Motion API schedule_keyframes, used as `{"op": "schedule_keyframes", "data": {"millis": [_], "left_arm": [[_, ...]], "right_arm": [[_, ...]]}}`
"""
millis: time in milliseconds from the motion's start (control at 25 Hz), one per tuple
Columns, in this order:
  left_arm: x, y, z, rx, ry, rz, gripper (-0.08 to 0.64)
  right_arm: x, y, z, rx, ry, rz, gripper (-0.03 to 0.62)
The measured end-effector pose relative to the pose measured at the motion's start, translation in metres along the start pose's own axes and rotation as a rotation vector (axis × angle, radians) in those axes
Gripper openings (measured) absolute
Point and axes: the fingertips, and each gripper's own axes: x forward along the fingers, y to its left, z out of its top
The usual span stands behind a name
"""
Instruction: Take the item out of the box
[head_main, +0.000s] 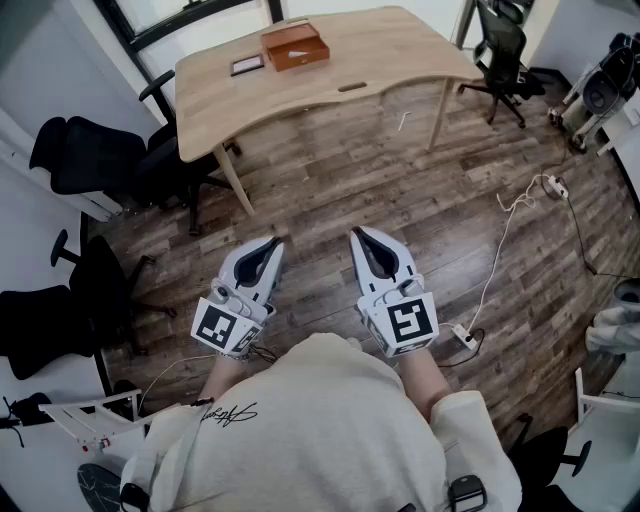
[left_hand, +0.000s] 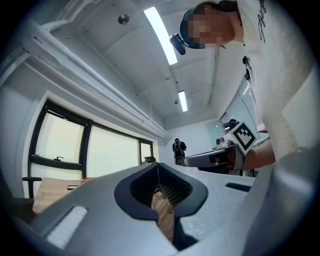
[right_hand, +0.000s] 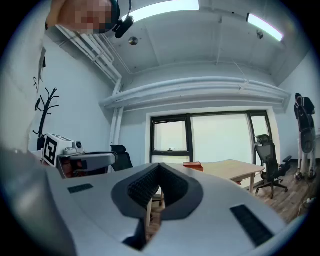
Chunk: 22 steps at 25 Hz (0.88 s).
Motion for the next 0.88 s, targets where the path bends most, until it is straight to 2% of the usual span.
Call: {"op": "schedule_keyframes", "data": {"millis": [640, 880], "left_arm": [[-0.014, 0.021, 0.0, -0.009, -0.009, -0.013, 0.011], [-0.035, 0.036, -0.007, -0.018, -0.007, -0.021, 0.011]], "right_arm": [[0.016, 0.016, 0.0, -0.016, 0.0, -0.02, 0.011], [0.021, 0.032, -0.009, 0.018, -0.009, -0.05, 0.012]]}}
